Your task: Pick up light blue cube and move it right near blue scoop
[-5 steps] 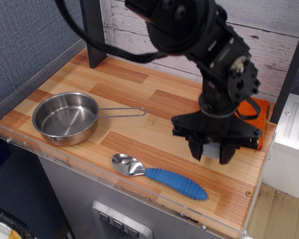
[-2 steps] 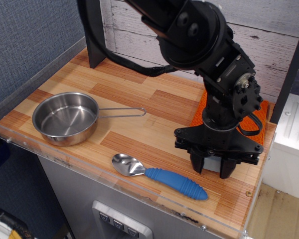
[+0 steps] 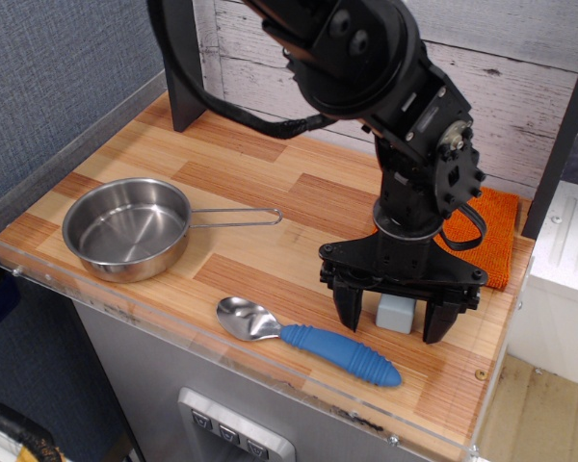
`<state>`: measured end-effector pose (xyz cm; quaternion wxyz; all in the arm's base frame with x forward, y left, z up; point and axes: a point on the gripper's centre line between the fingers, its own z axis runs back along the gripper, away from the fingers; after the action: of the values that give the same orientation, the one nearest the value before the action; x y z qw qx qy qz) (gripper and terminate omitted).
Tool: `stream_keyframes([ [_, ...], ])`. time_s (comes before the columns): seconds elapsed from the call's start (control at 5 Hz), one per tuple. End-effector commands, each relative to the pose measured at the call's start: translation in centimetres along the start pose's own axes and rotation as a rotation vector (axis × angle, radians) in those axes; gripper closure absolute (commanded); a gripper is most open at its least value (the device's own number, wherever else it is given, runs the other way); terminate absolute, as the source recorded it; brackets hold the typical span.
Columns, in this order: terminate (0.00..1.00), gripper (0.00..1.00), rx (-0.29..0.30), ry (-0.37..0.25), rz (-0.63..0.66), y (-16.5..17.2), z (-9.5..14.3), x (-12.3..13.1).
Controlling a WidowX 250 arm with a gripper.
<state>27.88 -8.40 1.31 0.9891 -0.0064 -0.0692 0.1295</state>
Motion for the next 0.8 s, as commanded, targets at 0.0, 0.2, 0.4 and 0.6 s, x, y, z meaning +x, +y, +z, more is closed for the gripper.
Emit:
stream_keyframes([
  [0.0, 0.00, 0.00, -0.029, -0.059, 0.032, -0.3, 2.0, 0.5],
  [0.2, 0.00, 0.00, -0.061, -0.070, 0.040, -0.1, 3.5, 0.9],
  [0.4, 0.00, 0.00, -0.092, -0.122, 0.059, 0.5, 6.4, 1.7],
  [0.6, 0.00, 0.00, -0.096, -0.174, 0.061, 1.2, 9.7, 2.1],
])
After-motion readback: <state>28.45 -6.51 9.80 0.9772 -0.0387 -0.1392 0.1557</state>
